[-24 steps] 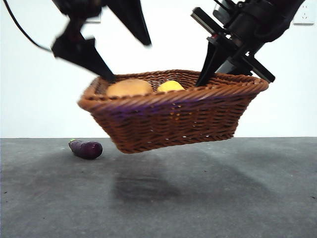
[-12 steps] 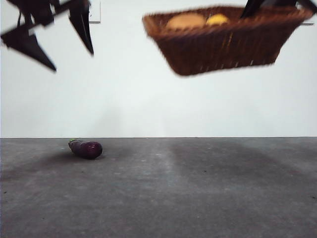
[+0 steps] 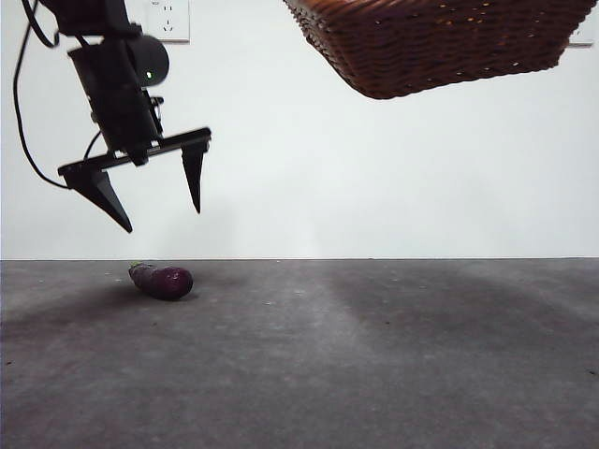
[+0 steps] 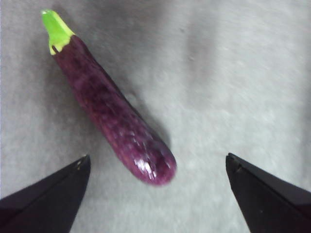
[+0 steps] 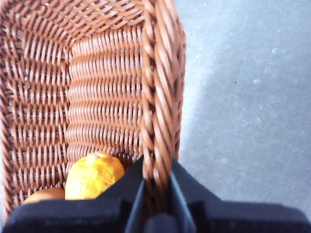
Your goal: Help me put the vegetables on the table into the basket
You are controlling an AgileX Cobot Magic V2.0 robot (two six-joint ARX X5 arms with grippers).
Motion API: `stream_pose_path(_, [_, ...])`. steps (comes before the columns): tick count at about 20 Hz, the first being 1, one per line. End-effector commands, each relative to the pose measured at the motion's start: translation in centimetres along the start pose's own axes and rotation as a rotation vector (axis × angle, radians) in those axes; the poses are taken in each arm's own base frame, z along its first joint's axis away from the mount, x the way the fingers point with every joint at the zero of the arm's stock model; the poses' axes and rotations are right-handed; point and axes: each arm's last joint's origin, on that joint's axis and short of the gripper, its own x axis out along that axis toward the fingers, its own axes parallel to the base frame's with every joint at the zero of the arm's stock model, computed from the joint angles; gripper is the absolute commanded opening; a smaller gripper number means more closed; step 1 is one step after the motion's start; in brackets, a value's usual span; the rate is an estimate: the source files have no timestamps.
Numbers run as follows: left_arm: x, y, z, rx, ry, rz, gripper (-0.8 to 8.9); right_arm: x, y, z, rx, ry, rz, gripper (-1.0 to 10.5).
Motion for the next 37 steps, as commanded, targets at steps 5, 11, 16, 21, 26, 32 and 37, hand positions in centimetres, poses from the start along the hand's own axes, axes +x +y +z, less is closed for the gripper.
stream_pose_path(5, [3.9,1.3,0.2,-0.076,0.073,0.05,4.72,-0.5,0.3,0.4,-0.044,-0.033,0.013,-0.1])
stream_pose_path(11, [5.8,1.9,0.3,-0.13,0.081,0.058,4.71,-0.5,0.3,0.4,-0.064,-0.033,0.016,-0.1])
stream_pose_path(16, [6.8,2.1,0.2,-0.135,0.094,0.064,4.7,-0.5,0.3,0.4,-0.075,-0.033,0.016,-0.1])
stream_pose_path(21, [6.9,2.1,0.3,-0.157,0.089,0.063,3.25,-0.5,0.3,0.4,-0.081,-0.033,0.016,-0.1])
stream_pose_path(26, [6.9,2.0,0.3,-0.156,0.087,0.061,1.88,-0.5,0.3,0.4,-0.085,-0.032,0.016,-0.1])
stream_pose_path(32, [6.9,1.7,0.5,-0.144,0.074,0.014,-0.06,-0.5,0.3,0.3,-0.089,-0.031,0.019,-0.1])
stream_pose_path(37, [6.6,1.8,0.4,-0.019,0.093,-0.01,-0.06,-0.3,0.2,0.3,-0.074,-0.02,0.002,-0.1])
